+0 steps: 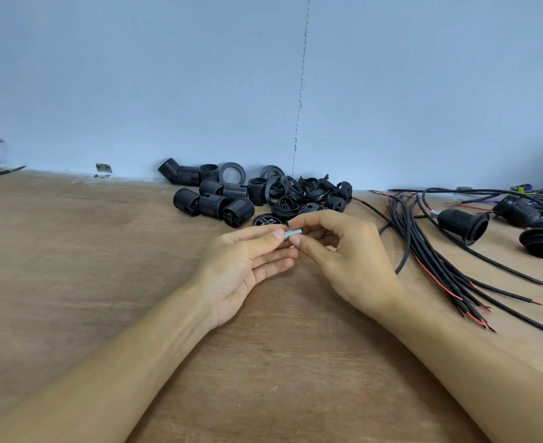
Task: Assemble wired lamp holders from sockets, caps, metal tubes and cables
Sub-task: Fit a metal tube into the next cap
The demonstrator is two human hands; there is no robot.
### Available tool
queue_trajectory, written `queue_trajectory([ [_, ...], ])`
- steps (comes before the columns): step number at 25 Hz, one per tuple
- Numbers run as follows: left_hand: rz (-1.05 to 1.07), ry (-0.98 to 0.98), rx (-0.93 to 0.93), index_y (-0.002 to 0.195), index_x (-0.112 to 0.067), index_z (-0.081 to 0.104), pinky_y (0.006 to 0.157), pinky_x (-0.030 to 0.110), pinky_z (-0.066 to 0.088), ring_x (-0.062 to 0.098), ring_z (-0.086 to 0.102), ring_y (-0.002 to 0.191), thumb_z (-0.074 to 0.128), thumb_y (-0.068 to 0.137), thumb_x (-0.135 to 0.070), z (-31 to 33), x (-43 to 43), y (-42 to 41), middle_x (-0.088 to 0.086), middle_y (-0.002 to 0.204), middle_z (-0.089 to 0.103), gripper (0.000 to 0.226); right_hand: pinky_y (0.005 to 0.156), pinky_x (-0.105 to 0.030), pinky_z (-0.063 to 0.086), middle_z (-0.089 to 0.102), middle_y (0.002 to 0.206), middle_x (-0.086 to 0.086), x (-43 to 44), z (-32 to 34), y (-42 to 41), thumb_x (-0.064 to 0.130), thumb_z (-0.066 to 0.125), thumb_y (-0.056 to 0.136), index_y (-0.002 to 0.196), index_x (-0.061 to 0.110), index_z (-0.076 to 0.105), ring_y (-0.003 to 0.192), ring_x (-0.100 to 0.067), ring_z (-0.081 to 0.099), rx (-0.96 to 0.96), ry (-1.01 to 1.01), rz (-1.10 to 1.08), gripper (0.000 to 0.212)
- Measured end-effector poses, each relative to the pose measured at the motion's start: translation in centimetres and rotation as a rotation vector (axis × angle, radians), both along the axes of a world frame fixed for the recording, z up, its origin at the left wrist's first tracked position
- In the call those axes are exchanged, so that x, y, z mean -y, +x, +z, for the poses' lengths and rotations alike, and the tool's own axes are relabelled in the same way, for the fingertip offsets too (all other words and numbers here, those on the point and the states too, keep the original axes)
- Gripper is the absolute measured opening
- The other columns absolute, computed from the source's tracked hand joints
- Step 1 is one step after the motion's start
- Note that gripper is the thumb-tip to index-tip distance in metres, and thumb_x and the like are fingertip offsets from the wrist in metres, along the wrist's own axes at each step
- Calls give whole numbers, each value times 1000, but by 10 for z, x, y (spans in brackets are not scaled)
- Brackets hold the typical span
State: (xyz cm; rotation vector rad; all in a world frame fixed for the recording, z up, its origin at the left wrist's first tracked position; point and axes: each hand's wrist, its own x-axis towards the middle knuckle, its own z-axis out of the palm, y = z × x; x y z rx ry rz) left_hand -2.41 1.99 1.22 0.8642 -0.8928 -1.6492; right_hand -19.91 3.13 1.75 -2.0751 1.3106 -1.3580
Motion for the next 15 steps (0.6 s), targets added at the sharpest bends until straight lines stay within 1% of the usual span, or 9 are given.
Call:
queue_trajectory([
  [5, 4, -28, 5, 108, 2, 73, 71, 27, 62, 26, 78, 87, 75, 72, -3, 1, 1, 2, 21, 100, 78, 36, 70, -14, 50, 74, 84, 13, 1, -1, -1, 21, 76, 89, 100, 22, 77, 80, -3, 67, 8, -11, -19, 10],
  [7, 14, -52, 15, 104, 1, 74, 71, 26, 62, 26, 78, 85, 76, 68, -4, 0, 1, 3, 21, 98, 78, 37, 68, -12, 48, 73, 79, 16, 1, -1, 0, 22, 76, 90, 98, 22, 76, 75, -1, 67, 27, 0, 0, 8],
  [10, 41, -98, 46, 104, 0, 74, 71, 26, 62, 26, 78, 86, 79, 65, -7, -1, 1, 2, 21, 97, 78, 40, 66, -9, 46, 71, 75, 21, 1, -1, -1, 23, 74, 92, 98, 21, 75, 71, 1, 67, 27, 6, 21, 7],
  [12, 50, -117, 59, 103, 0, 74, 70, 26, 62, 26, 78, 85, 79, 66, -10, -2, 1, 1, 20, 97, 78, 39, 66, -11, 48, 72, 78, 17, 1, -1, 0, 21, 74, 92, 99, 19, 75, 74, -2, 68, 20, -20, 13, 7],
  [15, 39, -107, 74, 97, -2, 77, 68, 26, 61, 27, 78, 86, 79, 71, -16, -1, 0, 1, 20, 98, 78, 30, 72, -19, 53, 73, 86, 10, 1, -1, 1, 14, 75, 91, 100, 18, 74, 83, -8, 68, 3, -51, 11, 10],
])
